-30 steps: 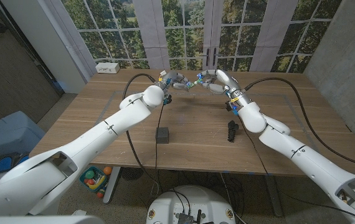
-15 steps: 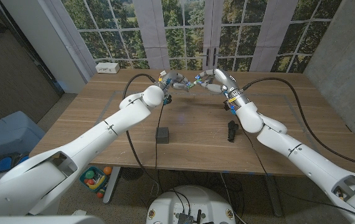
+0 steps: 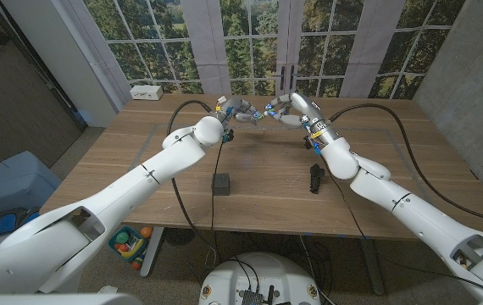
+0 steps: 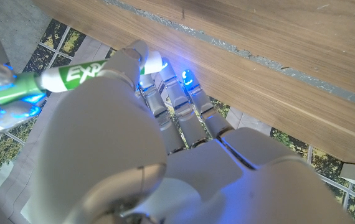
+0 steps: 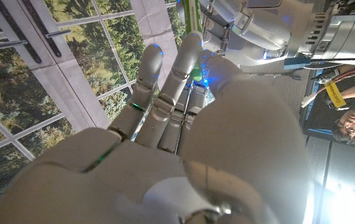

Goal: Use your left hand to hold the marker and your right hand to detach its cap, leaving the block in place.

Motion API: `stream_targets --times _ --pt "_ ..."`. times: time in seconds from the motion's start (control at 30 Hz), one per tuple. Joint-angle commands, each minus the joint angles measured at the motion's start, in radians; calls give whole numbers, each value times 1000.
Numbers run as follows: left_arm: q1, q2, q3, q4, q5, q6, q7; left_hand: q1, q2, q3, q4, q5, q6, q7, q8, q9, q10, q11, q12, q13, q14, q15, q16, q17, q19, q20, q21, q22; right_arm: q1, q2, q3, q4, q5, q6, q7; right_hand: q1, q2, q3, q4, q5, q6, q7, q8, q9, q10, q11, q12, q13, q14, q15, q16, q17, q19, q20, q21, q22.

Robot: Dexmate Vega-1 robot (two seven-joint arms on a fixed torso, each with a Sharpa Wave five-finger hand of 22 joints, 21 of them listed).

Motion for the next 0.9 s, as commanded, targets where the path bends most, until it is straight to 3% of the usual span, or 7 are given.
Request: stream_targets --times 0.03,0.17,0.43,0.9 --pt "6 -2 -1 -6 4 -1 10 -1 9 1 5 6 42 44 7 121 248 -58 1 331 13 -119 -4 0 -2 -66 6 1 11 20 4 73 37 116 -31 -40 -65 103 38 136 22 15 26 54 133 12 71 118 50 -3 -4 40 28 -138 16 36" --pt "11 -1 -4 -10 5 4 16 0 9 0 5 7 44 45 8 121 251 -58 0 331 14 -119 -4 1 -1 -66 7 1 7 41 15 107 30 164 -82 -57 -93 141 39 218 28 22 40 94 150 17 86 130 69 -5 -8 69 34 -138 19 54" --pt "22 6 -11 -21 5 10 25 1 7 -3 5 9 51 45 9 119 257 -58 -2 330 17 -119 -5 2 -1 -68 9 1 -4 58 32 126 22 189 -116 -74 -118 172 38 298 40 23 55 136 174 20 102 136 96 -6 -7 101 49 -137 19 61" --pt "51 17 -30 -42 10 -13 56 4 4 -7 4 14 57 50 8 119 261 -59 -5 333 26 -119 -4 8 2 -70 14 1 -31 84 54 119 -48 177 -236 -82 -128 181 36 355 44 23 63 175 179 21 108 137 110 -9 -16 118 64 -139 20 50"
